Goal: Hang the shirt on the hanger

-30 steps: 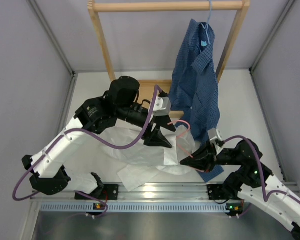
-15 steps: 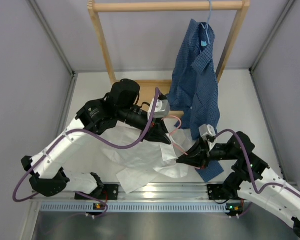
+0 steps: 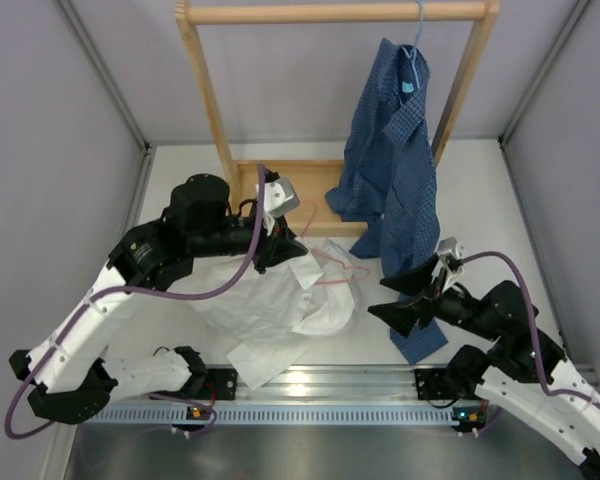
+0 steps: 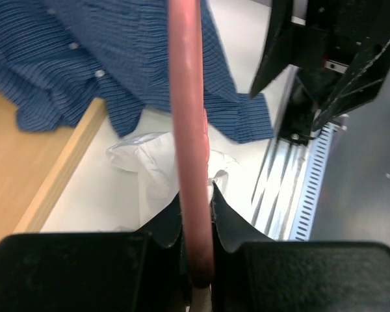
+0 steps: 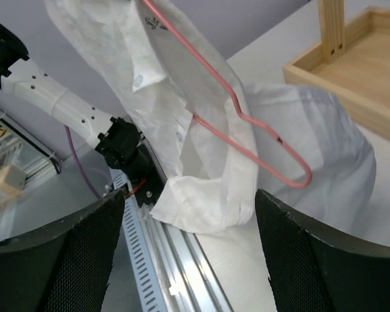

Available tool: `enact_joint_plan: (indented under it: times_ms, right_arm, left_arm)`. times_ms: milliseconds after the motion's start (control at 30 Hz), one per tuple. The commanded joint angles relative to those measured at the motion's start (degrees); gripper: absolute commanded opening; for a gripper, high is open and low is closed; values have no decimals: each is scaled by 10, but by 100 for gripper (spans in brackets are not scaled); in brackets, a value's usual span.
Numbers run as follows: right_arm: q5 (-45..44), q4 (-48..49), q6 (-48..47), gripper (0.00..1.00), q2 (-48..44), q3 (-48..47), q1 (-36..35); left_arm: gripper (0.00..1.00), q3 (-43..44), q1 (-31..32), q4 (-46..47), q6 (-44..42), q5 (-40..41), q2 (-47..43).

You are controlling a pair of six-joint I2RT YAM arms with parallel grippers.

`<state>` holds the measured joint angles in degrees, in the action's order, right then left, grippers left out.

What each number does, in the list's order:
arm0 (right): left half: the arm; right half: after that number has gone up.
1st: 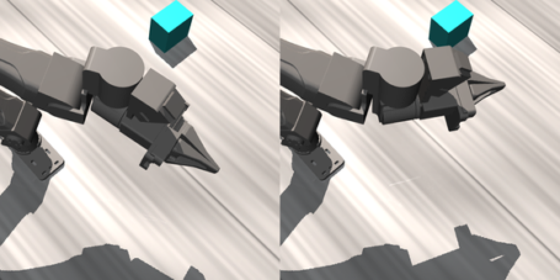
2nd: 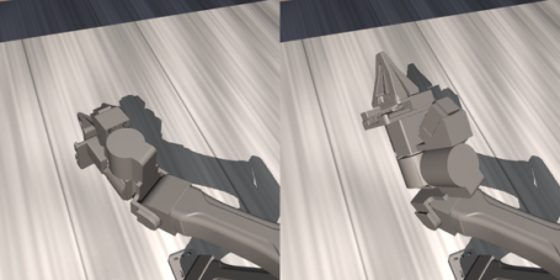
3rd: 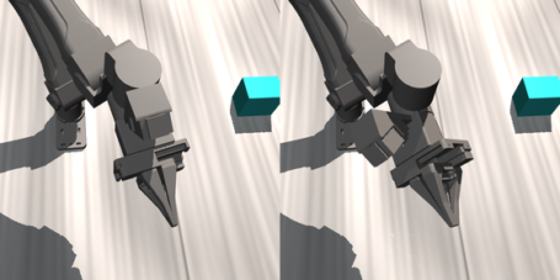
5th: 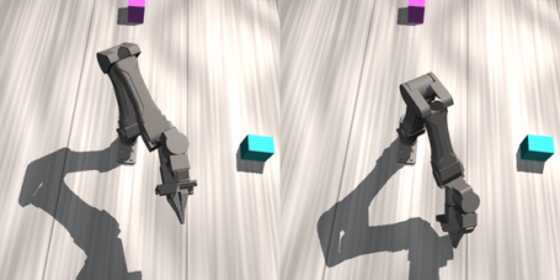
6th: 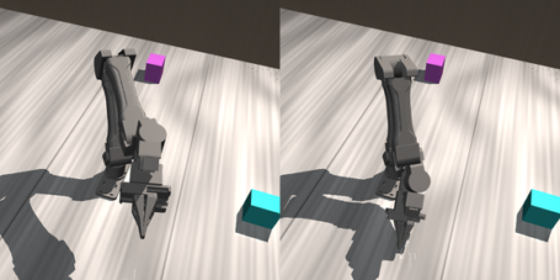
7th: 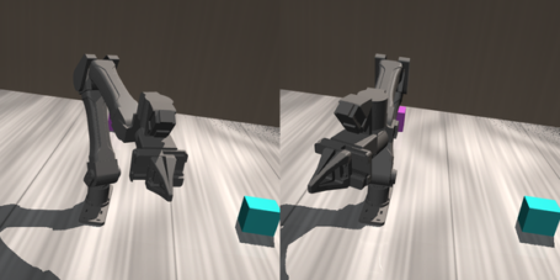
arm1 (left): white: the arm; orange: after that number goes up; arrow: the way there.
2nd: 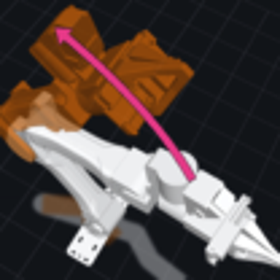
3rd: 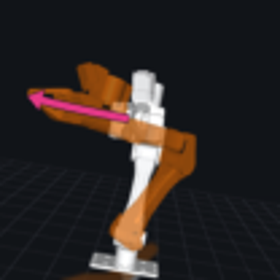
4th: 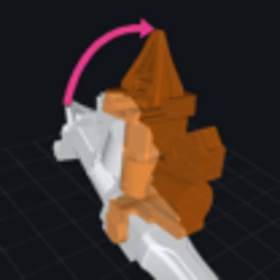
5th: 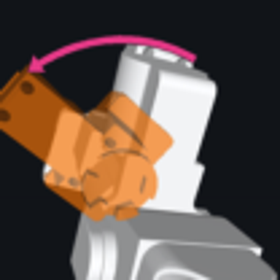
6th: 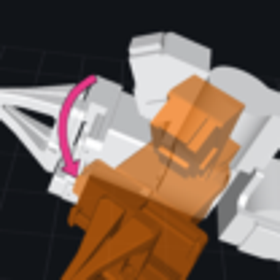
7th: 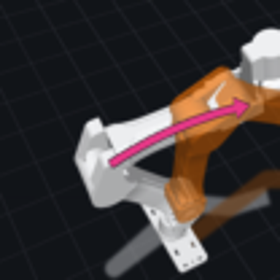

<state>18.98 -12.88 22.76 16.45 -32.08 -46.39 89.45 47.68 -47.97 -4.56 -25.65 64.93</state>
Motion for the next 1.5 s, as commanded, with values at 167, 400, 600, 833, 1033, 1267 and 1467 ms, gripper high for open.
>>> enact_joint_plan:
  times_ms: [167,400,600,833,1033,1267,1467]
  right_arm:
    - [-10,108,167,64,89,61,-6]
    - [-37,275,223,49,191,101,-11]
    - [-47,373,186,46,269,95,-14]
    - [-119,367,105,46,318,62,-15]
    - [-95,424,95,46,362,64,-15]
    - [-119,454,93,0,370,61,-16]
    - [-251,279,76,0,321,0,-15]
  left_arm:
    - [0,-114,-1,157,167,207,-136]
    - [0,-121,-1,160,216,234,-151]
    - [0,-119,-1,165,235,220,-153]
    - [0,-115,-1,164,240,218,-158]
    - [0,-116,-1,164,251,216,-160]
    - [0,-115,-1,158,250,227,-167]
    - [0,-138,-1,102,191,205,-201]
